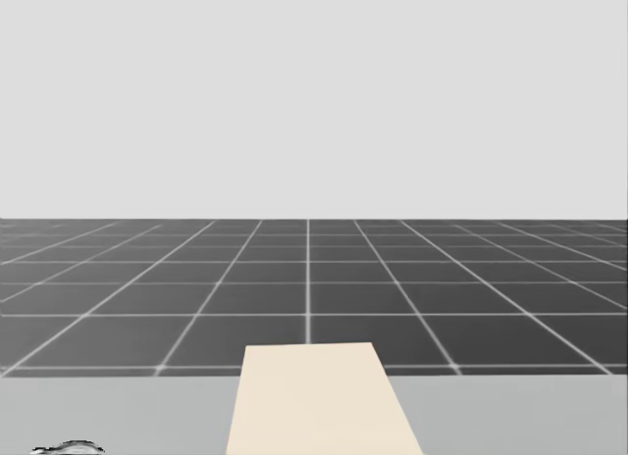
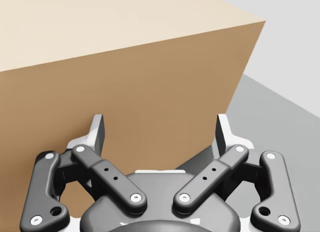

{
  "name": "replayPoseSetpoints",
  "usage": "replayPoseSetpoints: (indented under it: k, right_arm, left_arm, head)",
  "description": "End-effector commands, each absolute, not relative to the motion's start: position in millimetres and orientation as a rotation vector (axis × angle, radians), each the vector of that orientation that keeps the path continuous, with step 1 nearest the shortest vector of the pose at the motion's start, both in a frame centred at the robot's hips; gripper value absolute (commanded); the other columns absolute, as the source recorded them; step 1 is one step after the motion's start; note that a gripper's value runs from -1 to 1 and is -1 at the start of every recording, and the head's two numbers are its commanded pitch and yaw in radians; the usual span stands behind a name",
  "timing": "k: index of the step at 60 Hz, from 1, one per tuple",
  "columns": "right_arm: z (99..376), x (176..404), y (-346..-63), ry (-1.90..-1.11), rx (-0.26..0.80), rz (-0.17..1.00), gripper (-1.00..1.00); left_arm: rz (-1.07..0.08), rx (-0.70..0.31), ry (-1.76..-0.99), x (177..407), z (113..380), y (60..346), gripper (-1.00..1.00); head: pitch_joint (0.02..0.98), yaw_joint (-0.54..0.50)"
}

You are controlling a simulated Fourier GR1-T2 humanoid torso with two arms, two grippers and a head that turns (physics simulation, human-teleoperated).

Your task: Retrieve the object from inside the box.

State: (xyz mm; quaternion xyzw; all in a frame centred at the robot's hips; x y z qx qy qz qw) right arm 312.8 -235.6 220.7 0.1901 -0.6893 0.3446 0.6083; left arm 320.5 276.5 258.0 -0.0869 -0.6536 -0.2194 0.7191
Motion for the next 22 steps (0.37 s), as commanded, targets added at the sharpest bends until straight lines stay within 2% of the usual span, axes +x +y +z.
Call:
replayPoseSetpoints:
  k: [1,13,22]
  right_arm:
    - [229,310,-243,-1.604,0.495,0.822,-1.0]
    - [231,315,-262,-1.615,0.483,0.79,-1.0]
    - [230,317,-266,-1.617,0.471,0.781,-1.0]
  left_arm:
    - [-0.573,-0.213,-1.542,334,325,284,1.0]
    - [-0.588,-0.182,-1.644,346,399,276,1.0]
    - [-0.586,-0.183,-1.709,356,443,270,1.0]
  head:
    - [0.143,-0.01]
    - [0.136,-0.01]
    - [0.137,-0.01]
